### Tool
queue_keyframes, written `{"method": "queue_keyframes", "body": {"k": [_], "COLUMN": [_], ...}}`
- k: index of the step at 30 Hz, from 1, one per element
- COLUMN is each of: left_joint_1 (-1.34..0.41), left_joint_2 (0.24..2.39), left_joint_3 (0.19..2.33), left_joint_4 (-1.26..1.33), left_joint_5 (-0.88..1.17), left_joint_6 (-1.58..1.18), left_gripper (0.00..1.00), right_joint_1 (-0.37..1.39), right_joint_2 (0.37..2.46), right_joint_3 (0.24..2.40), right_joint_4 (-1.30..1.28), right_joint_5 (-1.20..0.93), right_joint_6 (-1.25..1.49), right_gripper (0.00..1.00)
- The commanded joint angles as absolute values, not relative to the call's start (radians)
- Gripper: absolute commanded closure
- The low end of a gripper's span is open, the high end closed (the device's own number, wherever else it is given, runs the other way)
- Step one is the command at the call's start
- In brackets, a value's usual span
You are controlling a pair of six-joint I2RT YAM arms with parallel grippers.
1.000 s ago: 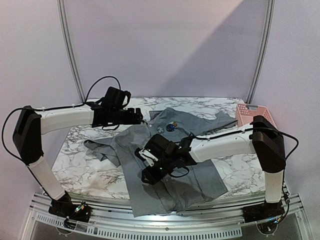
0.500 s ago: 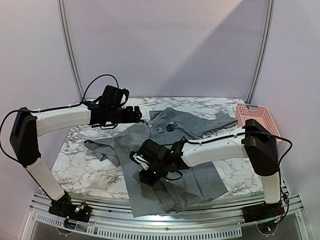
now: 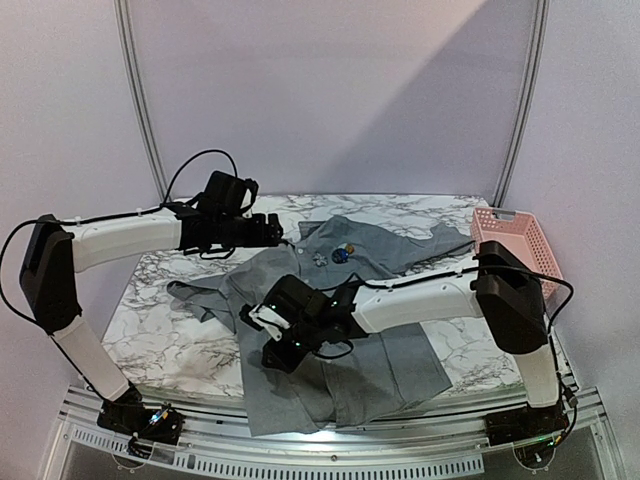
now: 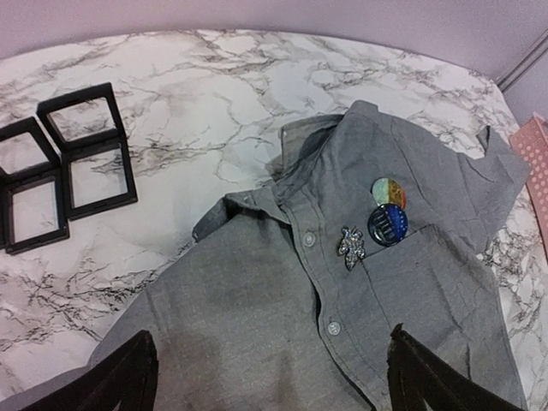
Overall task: Remove the brooch from the garment
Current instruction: Adjust the crumpled clothing at the center of the board.
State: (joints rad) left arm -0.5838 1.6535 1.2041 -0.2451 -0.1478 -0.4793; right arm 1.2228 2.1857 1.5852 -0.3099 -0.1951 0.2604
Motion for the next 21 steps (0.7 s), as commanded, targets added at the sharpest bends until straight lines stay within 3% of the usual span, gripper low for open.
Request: {"method": "queue_keyframes", "body": {"k": [1, 8, 14, 21], "left_joint_1": [-0.569, -0.566, -0.567, -0.57], "left_joint_2": [1.639, 1.622, 1.615, 1.644], "left_joint_3": [1.209, 1.235, 1.216, 1.197], "left_joint_4": [-0.271, -0.327, -0.326, -0.293], "left_joint_5": [-0.161, -0.185, -0.175, -0.15], "left_joint_6": [-0.464, -0.424, -0.408, -0.446], "left_gripper": [0.07, 0.07, 0.06, 0.06], "right_joint_1": [1.231, 1.231, 1.212, 1.113], "right_joint_2": [2.248, 2.262, 2.12, 1.882], "right_joint_3": [1.67, 1.752, 1.695, 1.478], "right_joint_4": [-0.25, -0.226, -0.166, -0.102], "right_joint_5": [-0.293, -0.323, -0.296, -0.112], "right_joint_6": [0.207, 0.162, 0.166, 0.224], "right_gripper": [0.8, 0.76, 0.43, 0.33]}}
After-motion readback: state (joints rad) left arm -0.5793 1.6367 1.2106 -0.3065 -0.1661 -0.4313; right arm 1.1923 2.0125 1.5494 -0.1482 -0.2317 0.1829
